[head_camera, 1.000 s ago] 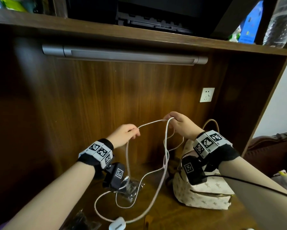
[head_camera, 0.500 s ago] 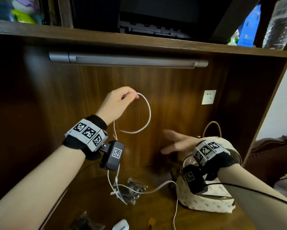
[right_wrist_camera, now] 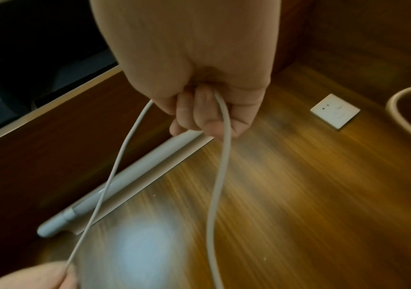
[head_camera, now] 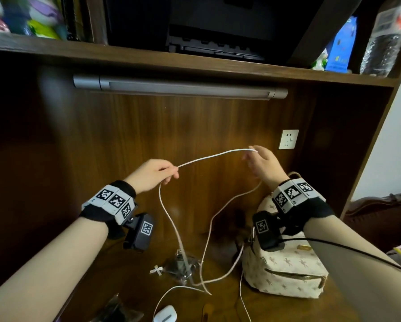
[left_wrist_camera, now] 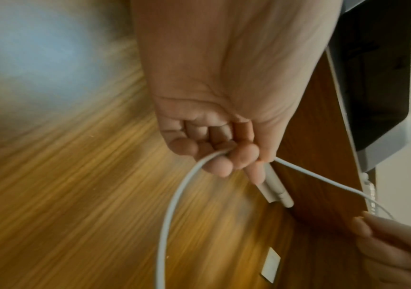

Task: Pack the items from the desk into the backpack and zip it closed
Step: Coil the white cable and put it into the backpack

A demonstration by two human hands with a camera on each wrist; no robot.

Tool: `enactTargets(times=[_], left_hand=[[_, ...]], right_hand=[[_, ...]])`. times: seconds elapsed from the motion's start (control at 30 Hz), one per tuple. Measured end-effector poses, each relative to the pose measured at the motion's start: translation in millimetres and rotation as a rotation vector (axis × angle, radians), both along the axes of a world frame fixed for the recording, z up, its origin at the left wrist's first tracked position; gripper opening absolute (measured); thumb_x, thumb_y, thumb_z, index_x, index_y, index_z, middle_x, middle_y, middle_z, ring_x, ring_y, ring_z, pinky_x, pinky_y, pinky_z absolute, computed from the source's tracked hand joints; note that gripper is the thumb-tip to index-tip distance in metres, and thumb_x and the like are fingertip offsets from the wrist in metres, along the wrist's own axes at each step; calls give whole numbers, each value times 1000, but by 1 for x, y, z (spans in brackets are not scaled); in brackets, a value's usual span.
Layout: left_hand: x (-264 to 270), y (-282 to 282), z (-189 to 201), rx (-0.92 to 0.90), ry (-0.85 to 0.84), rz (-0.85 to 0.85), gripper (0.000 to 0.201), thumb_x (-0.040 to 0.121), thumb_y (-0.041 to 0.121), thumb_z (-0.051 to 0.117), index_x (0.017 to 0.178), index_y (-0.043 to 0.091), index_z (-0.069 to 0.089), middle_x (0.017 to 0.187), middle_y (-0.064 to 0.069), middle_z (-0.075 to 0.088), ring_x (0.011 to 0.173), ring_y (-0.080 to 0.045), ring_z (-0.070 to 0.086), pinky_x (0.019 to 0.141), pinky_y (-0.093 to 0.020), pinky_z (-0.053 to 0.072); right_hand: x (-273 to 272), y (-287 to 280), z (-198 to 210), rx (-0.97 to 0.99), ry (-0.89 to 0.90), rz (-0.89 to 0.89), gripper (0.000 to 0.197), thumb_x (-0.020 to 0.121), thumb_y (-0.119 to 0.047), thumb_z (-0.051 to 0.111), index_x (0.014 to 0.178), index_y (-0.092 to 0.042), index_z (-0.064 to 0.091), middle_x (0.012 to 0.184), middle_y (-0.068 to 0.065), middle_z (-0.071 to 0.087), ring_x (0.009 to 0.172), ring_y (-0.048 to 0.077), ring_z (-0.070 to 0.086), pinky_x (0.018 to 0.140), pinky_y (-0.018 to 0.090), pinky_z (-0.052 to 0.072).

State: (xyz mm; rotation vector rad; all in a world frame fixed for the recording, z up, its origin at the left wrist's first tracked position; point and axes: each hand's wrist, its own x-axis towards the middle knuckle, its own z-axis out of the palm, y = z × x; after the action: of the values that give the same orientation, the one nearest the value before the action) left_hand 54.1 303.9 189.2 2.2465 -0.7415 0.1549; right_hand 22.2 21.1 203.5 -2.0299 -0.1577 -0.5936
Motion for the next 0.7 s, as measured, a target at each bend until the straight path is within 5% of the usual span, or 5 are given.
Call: enactTargets(times=[0.2, 0.37, 0.47, 0.57, 0.7], left_hand=[[-5, -18, 30, -207, -68, 6, 21, 97, 21, 46, 91, 22, 66, 70, 19, 57, 71, 0, 52, 65, -14, 40], [-22, -47, 75, -425, -240, -23, 23, 97, 23, 45, 86, 24, 66, 66, 5, 54, 60, -6, 53, 55, -19, 42], [-32, -57, 92, -478, -275, -89, 23, 97, 21, 45, 86, 21, 65, 69, 3, 58, 61, -7, 60, 54, -19, 47], [-35, -56, 95, -491, -306, -96, 23, 98, 19, 45, 86, 19, 65, 71, 1, 60, 62, -8, 64, 56, -19, 50], [-29, -35, 89, -666, -291, 13, 23, 97, 18, 45, 84, 21, 64, 70, 3, 60, 63, -8, 65, 56, -19, 50]], right_hand=[[-4, 0, 8, -29, 78, 53, 13, 95, -33, 50, 92, -21, 56, 73, -4, 52, 60, 10, 49, 52, 22, 41], [-22, 24, 8, -323, 217, 220, 90, 59, -65, 68, 137, -32, 37, 113, -7, 48, 105, 10, 53, 91, 26, 45], [-23, 36, 0, -411, 279, 370, 68, 69, -51, 73, 128, -29, 48, 119, -9, 51, 112, 8, 49, 97, 27, 39], [-17, 40, -9, -394, 289, 436, 13, 92, -30, 57, 97, -23, 67, 87, -10, 66, 85, -1, 60, 84, 20, 40], [-11, 25, -11, -234, 288, 287, 26, 99, -25, 43, 85, -18, 64, 51, -6, 59, 49, 2, 54, 61, 16, 40]])
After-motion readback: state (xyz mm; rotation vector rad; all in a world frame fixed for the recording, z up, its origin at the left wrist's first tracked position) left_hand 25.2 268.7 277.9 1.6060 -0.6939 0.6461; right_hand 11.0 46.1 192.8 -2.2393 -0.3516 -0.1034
